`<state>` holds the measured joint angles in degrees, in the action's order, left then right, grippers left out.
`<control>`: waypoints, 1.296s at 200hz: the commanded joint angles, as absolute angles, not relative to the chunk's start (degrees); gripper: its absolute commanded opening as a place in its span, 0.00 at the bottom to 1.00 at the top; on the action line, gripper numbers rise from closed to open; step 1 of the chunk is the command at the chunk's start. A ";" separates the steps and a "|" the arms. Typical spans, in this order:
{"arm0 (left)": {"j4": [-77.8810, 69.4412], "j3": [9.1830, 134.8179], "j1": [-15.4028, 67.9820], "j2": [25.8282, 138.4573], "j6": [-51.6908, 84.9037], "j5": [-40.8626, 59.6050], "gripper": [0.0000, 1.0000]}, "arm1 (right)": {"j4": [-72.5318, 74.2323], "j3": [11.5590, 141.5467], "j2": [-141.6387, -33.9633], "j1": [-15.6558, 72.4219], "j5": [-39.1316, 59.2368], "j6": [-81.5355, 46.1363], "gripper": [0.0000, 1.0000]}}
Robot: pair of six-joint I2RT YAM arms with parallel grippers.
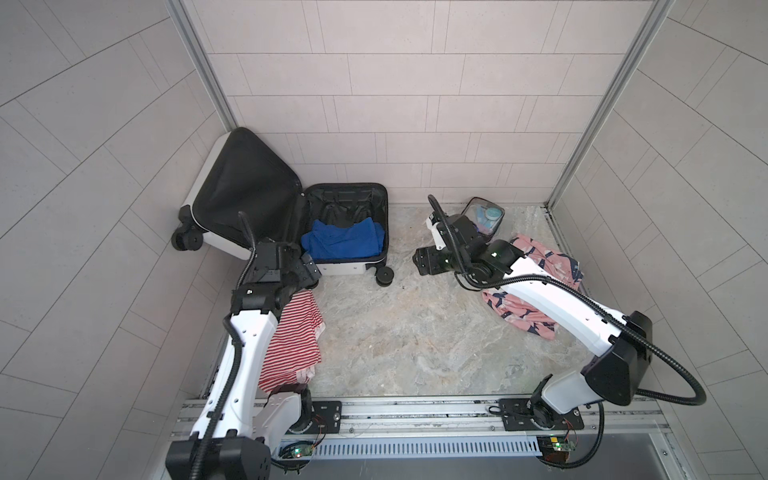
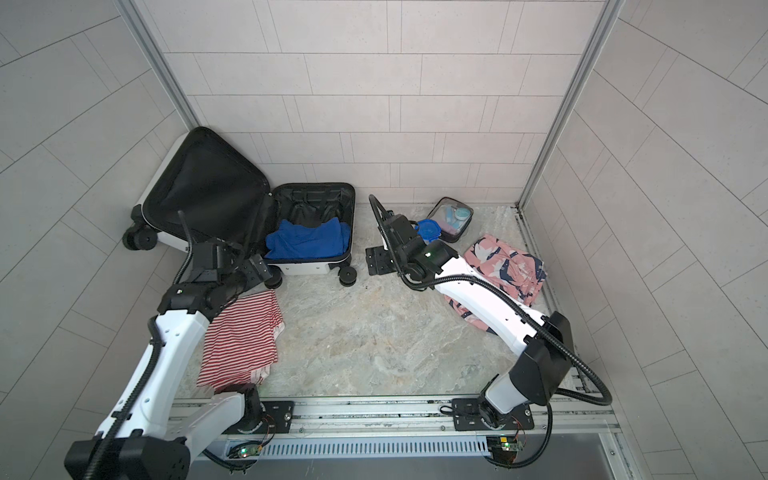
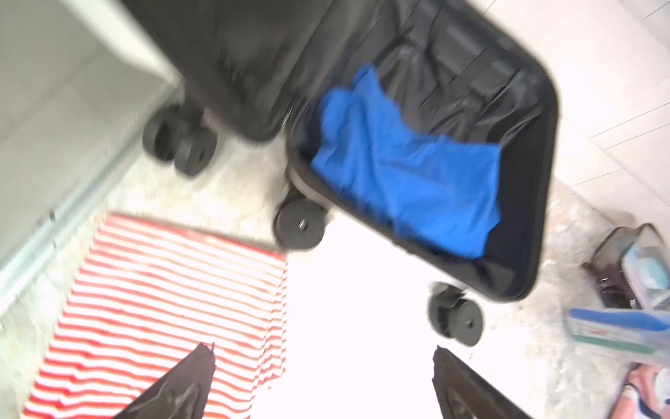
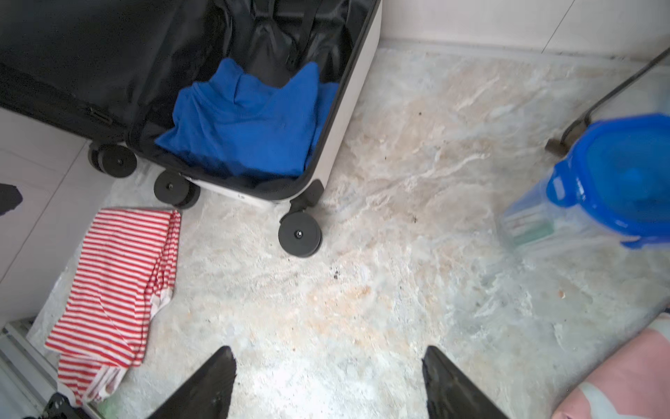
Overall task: Pack the luggage
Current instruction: 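Withdraw both grippers from the suitcase back toward the floor, then move the left gripper over the striped shirt while the right gripper approaches it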
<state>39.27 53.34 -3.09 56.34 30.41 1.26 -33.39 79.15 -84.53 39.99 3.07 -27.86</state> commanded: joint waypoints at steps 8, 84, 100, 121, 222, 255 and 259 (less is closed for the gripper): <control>39.65 43.94 -3.40 52.86 35.33 -0.61 1.00 | -27.66 69.62 -78.88 44.32 3.03 -30.67 0.84; 33.22 28.07 -3.43 52.91 41.22 1.79 1.00 | -24.76 62.38 -80.09 52.46 0.62 -34.55 0.84; 31.84 25.65 -3.36 53.24 43.16 4.06 1.00 | -25.22 63.10 -80.58 52.56 0.10 -34.29 0.84; 31.11 23.64 -3.29 53.55 43.44 6.02 1.00 | -24.57 62.84 -80.83 52.56 -0.94 -34.77 0.84; 30.42 17.58 6.62 46.60 49.54 13.11 0.99 | -24.86 64.27 -82.98 50.51 -2.01 -34.78 0.83; 25.92 18.33 16.11 50.56 54.26 11.60 0.99 | -25.22 64.03 -82.58 49.36 -2.10 -34.45 0.83; 25.31 18.52 17.47 51.33 54.87 11.24 0.98 | -25.21 63.88 -82.53 49.22 -2.11 -34.33 0.83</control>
<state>26.28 19.27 11.57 47.66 49.19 10.57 -24.69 63.40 -82.94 49.95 -0.73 -34.35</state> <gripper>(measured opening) 0.986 0.833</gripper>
